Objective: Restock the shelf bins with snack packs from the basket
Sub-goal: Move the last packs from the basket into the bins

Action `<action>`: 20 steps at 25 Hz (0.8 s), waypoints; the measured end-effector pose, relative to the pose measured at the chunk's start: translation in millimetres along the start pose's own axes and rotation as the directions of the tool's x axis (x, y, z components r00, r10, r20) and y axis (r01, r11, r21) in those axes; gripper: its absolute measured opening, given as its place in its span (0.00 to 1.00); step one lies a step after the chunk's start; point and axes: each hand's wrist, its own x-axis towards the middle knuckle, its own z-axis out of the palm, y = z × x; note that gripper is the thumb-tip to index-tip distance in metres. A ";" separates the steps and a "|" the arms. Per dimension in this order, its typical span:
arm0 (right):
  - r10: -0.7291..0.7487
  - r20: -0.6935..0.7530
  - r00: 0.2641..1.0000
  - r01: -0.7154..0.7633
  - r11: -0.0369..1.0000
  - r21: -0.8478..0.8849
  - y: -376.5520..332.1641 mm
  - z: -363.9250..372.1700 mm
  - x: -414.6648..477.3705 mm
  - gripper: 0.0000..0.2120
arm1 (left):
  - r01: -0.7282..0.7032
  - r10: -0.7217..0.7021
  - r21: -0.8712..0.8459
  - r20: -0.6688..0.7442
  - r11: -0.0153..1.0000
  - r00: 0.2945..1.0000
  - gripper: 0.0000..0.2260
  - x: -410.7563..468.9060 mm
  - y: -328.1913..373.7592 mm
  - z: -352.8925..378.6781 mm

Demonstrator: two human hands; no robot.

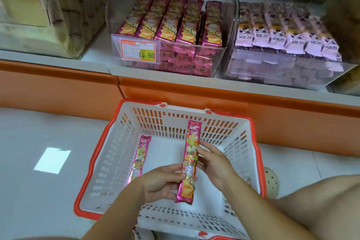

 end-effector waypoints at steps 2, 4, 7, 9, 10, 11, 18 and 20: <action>-0.015 -0.012 1.000 0.015 1.000 0.002 0.4 0.2 -2.7 0.16 | -0.012 0.013 0.044 -0.024 0.999 1.000 0.17 -1.4 -0.1 2.8; -0.024 -0.010 1.000 0.024 1.000 -0.002 -1.2 1.6 -7.1 0.16 | -0.020 0.022 0.065 -0.028 0.998 0.999 0.17 -3.6 0.5 4.3; -0.037 0.020 0.999 0.038 0.996 -0.077 -7.1 7.8 -19.3 0.17 | -0.040 0.043 0.072 -0.044 0.997 0.998 0.17 -9.0 6.2 6.6; -0.044 0.081 0.996 0.060 0.977 -0.203 -8.9 16.3 -31.7 0.21 | -0.054 0.060 0.075 -0.089 0.996 0.994 0.17 -16.5 10.8 9.2; -0.052 0.099 0.994 0.075 0.964 -0.255 -9.5 22.5 -38.0 0.23 | -0.060 0.070 0.092 -0.109 0.994 0.992 0.18 -23.3 14.4 10.5; -0.068 0.105 0.992 0.095 0.952 -0.290 -11.7 30.2 -44.3 0.26 | -0.064 0.079 0.128 -0.117 0.990 0.990 0.18 -31.1 20.3 11.6; -0.218 0.203 0.955 0.285 0.867 -0.409 -77.6 92.7 -94.1 0.19 | -0.002 0.106 0.595 -0.140 0.804 0.984 0.15 -127.9 125.8 24.4; -0.273 0.254 0.928 0.362 0.822 -0.440 -105.7 109.6 -111.3 0.18 | -0.081 0.319 0.691 -0.223 0.718 0.921 0.12 -159.2 159.0 30.7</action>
